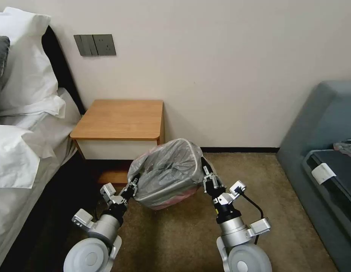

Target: Pick up the garbage bag from the table and place it over the trash can.

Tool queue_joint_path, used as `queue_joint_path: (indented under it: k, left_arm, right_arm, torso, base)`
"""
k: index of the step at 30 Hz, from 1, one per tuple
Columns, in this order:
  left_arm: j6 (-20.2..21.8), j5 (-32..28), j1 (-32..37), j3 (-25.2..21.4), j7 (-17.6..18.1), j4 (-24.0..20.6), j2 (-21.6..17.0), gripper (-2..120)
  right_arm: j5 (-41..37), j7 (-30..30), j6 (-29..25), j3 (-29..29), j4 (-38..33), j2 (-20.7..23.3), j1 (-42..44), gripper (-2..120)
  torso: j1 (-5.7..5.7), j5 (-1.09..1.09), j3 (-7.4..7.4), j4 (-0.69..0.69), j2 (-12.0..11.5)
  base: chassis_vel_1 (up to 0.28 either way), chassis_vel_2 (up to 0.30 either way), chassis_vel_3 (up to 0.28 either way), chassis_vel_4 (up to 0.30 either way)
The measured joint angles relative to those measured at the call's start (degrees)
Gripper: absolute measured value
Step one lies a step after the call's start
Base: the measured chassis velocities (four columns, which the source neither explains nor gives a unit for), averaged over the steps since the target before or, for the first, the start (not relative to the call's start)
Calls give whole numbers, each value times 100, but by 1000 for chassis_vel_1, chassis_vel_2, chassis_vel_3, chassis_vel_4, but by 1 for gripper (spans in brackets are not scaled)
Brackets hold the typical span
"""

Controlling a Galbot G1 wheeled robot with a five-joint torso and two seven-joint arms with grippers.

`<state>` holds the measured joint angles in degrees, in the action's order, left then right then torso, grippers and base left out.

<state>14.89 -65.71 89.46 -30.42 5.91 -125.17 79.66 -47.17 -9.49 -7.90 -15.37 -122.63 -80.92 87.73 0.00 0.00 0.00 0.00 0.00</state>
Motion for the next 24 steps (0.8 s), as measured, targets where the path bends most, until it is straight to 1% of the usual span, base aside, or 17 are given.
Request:
queue_joint_path:
  k: [12,17,19,22,23,24]
  left_arm:
    - [3,11,59,23,0,-216,-9,4]
    - [4,14,37,19,-4,-201,-9,4]
    - [3,35,15,4,-10,-146,-7,4]
    - [-2,73,-7,-14,-18,-95,-9,4]
    - [-5,98,-25,-26,-20,-58,-11,4]
    - [-10,114,-40,-36,-21,-27,-15,4]
  right_arm:
    - [485,459,-9,-131,147,146,-64,0]
    - [673,506,-67,-194,138,136,-34,0]
    - [890,515,-160,-226,112,110,17,0]
    - [1017,516,-221,-228,38,89,79,0]
    - [1041,525,-244,-223,-36,64,109,-2]
    - [1042,529,-253,-218,-119,38,130,0]
  torso:
    - [0,0,0,0,0]
    - [0,1,0,0,0]
    - [0,0,0,0,0]
    - [0,0,0,0,0]
    - [0,0,0,0,0]
    - [0,0,0,0,0]
  base:
    - [0,0,0,0]
    - [0,0,0,0]
    - [0,0,0,0]
    - [0,0,0,0]
    - [0,0,0,0]
    - [0,0,0,0]
